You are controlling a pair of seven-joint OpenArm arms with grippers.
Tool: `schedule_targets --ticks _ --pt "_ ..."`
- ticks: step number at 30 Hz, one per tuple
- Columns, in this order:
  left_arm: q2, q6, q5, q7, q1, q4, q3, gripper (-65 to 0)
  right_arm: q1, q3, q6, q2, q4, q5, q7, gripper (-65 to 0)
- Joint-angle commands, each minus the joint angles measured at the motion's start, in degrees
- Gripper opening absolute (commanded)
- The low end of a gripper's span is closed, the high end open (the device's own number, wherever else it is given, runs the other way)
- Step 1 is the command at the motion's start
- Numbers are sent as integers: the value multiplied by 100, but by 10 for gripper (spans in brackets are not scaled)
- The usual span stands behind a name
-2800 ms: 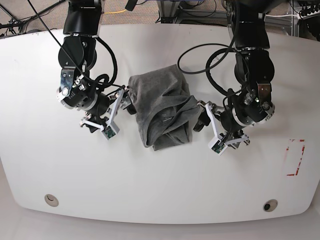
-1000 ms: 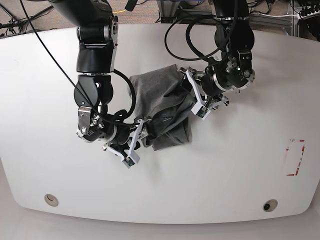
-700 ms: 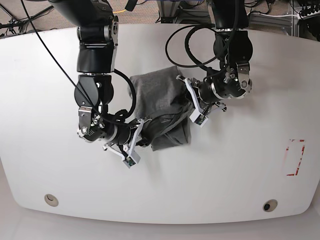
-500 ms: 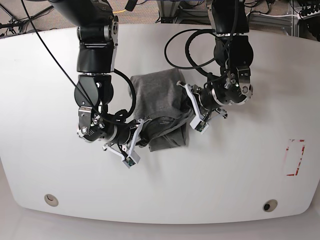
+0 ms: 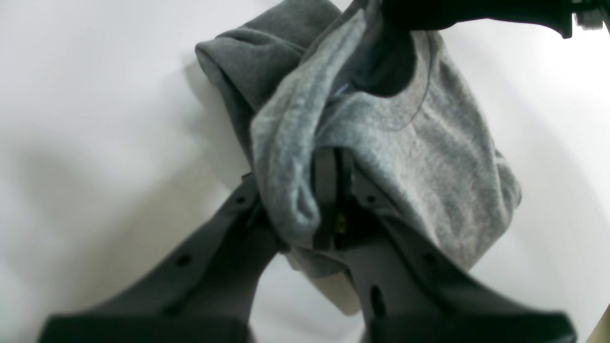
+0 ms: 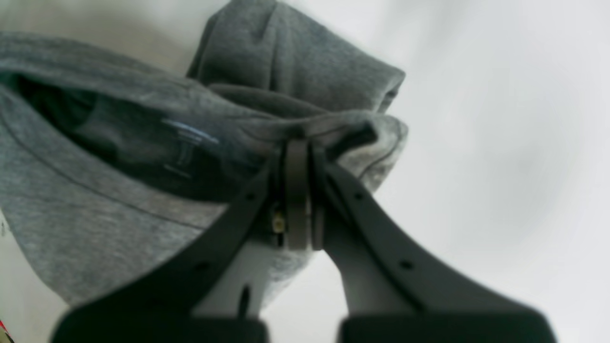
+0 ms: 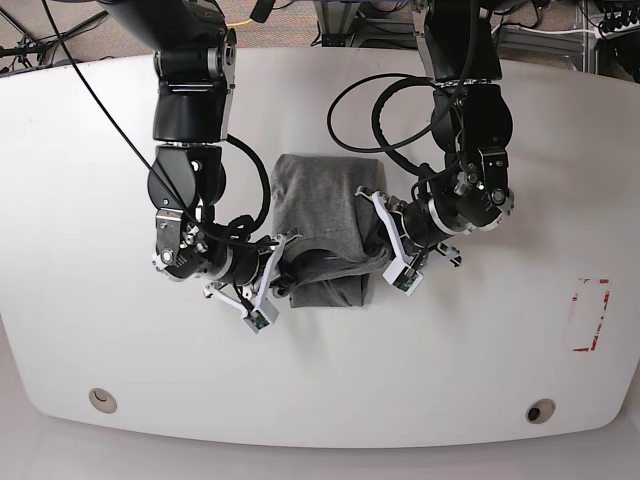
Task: Fold the T-shirt properly
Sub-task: 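Lift and fold the bundle edges with both grippers toward each other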
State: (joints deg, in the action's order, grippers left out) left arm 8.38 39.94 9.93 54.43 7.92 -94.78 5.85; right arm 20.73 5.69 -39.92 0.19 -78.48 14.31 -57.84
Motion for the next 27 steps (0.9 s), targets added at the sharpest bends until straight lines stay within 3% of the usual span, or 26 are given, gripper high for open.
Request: schedule_targets --ticks 1,3,8,11,14,21,27 --pt "37 6 110 -138 179 -126 -18 -614 173 24 -8 12 -368 112 101 -639" --pt "37 6 110 -138 197 -117 -18 -614 173 33 -8 12 -491 112 66 -579" --pt "28 6 110 -138 381 -91 -18 -614 199 552 -8 12 -517 77 -5 -273" --pt "28 6 110 -138 416 -82 -18 -614 208 675 -8 12 -332 68 22 -146" --pt "10 6 110 -138 592 -38 -18 -614 393 701 -8 12 160 68 198 -116" --pt "10 6 110 -138 663 85 -18 -614 542 701 -8 12 740 121 470 -178" --pt "1 6 110 -138 663 138 -18 -614 832 710 -8 -23 1039 121 479 -190"
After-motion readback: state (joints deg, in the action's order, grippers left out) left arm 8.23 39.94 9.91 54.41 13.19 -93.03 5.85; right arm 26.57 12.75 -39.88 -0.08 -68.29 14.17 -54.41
